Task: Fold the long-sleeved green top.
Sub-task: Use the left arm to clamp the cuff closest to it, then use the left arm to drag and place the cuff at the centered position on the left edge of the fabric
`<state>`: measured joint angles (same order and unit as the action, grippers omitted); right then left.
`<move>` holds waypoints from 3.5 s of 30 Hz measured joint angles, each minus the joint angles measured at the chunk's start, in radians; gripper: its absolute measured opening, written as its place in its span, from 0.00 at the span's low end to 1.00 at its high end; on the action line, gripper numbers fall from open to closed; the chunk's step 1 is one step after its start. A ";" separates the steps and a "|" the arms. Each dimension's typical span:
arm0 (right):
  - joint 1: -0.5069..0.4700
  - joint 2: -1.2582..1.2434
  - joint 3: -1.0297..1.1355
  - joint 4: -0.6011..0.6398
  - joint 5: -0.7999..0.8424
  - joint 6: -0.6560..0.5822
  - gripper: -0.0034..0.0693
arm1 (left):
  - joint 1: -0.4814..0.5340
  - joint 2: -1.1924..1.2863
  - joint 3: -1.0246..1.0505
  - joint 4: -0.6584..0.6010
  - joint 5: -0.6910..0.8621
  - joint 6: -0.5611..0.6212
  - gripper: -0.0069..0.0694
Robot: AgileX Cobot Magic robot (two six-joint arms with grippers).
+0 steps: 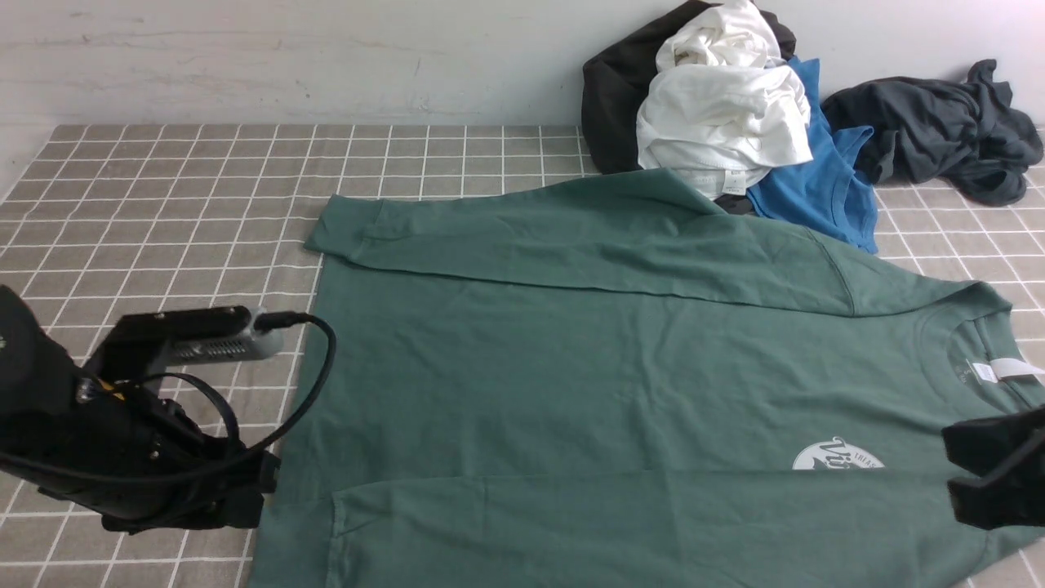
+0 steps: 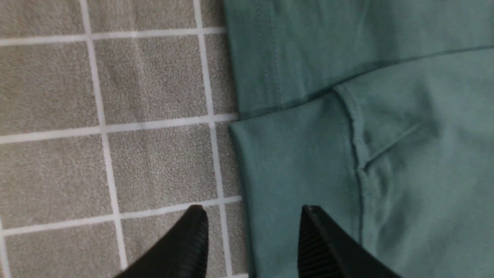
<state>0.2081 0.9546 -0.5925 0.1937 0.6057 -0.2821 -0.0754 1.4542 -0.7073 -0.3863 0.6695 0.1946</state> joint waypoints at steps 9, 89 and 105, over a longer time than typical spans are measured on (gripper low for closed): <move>0.028 0.055 0.000 0.017 -0.030 -0.019 0.03 | -0.090 0.142 -0.012 0.000 -0.171 -0.001 0.43; 0.028 0.055 0.000 0.091 -0.013 -0.027 0.03 | -0.148 0.309 -0.288 0.371 0.244 -0.209 0.12; 0.028 0.055 0.000 0.092 -0.013 -0.027 0.03 | -0.148 0.027 -0.294 0.340 0.290 -0.181 0.08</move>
<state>0.2359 1.0099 -0.5925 0.2859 0.5927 -0.3094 -0.2235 1.4809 -1.0015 -0.0467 0.9592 0.0136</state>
